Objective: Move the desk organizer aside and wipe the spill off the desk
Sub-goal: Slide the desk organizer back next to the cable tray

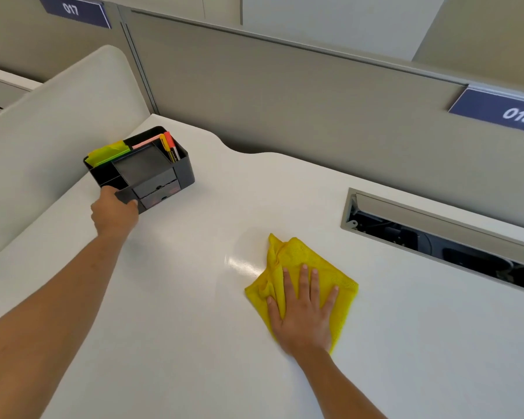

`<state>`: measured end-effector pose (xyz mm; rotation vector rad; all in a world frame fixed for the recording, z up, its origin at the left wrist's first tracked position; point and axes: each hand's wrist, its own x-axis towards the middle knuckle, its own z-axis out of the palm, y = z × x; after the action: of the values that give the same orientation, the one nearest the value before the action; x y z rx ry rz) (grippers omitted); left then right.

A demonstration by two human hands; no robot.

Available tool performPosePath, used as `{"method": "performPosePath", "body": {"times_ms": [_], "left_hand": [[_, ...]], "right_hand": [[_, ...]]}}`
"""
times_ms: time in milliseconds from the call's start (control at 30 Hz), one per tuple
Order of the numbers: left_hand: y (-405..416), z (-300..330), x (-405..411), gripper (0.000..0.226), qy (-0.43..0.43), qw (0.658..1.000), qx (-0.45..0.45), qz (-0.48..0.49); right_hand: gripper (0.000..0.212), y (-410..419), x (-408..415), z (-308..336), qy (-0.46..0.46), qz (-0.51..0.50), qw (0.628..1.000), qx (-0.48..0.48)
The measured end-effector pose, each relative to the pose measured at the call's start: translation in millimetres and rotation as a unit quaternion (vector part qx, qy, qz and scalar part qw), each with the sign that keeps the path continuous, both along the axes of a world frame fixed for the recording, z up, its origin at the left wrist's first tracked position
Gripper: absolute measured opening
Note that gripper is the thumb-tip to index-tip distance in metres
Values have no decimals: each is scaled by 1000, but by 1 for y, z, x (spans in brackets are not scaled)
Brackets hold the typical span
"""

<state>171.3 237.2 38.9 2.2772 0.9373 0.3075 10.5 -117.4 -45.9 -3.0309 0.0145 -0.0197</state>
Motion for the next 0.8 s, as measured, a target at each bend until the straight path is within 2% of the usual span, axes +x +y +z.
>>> {"method": "performPosePath", "body": {"times_ms": [133,433,700,800], "left_hand": [[4,1,6,37,17,1000,21,5],[-22,-4,-6,28,-55,998,-14,-23],[-89,8,10,24,-114,979,-99,-135],[-121,17,22,21,-125,970,-83,-190]], "right_hand": [[70,-1,-1,-2,0,-1,1000,7],[70,-1,-1,0,0,-2,1000,19],[70,-2,-1,1,5,-2,999,35],[70,-2,0,2,4,-4,999,40]]}}
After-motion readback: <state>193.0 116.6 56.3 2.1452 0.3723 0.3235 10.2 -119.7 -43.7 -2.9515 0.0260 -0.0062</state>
